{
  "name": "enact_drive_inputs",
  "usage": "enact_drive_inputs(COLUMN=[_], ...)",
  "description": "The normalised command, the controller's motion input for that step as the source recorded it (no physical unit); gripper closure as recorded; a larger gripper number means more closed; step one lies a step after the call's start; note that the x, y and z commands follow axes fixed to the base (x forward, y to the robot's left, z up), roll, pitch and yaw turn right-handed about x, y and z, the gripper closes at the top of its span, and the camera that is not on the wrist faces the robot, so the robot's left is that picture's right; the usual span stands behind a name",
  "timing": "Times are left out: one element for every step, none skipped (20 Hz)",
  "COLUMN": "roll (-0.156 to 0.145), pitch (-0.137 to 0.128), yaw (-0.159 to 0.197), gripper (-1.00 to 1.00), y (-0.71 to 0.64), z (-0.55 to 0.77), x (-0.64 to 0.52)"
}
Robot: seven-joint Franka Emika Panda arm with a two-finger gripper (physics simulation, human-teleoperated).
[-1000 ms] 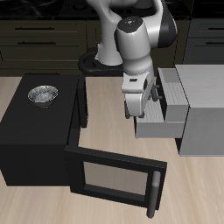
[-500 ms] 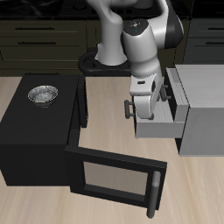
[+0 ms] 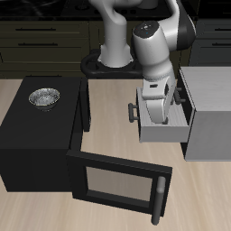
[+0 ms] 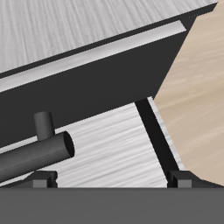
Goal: Close the top drawer of the white cabinet
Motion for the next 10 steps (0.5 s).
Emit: enact_drive_inputs(roll=[0.036, 0.027, 0.080, 0.054, 0.029, 0.017, 0.098, -0.005, 0.048, 0.033], pitch=[-0.002, -0.077, -0.023, -0.005, -0.040, -0.045, 0.024, -0.109, -0.025, -0.006], yaw=[0.003, -0.020, -0.030, -0.011, -0.005, -0.037, 0.013, -0.036, -0.024, -0.036], gripper=[-1.00, -1.00, -1.00, -1.00, -1.00, -1.00, -1.00, -1.00, -1.00, -1.00], y=[0.18, 0.24, 0.37, 0.29, 0.19, 0.20, 0.37, 0.14, 0.13, 0.06], z=[-0.03, 0.07, 0.00, -0.02, 0.00, 0.04, -0.01, 0.18, 0.04, 0.11], x=[0.02, 0.01, -0.07, -0.02, -0.07, -0.04, -0.13, 0.01, -0.07, -0.03])
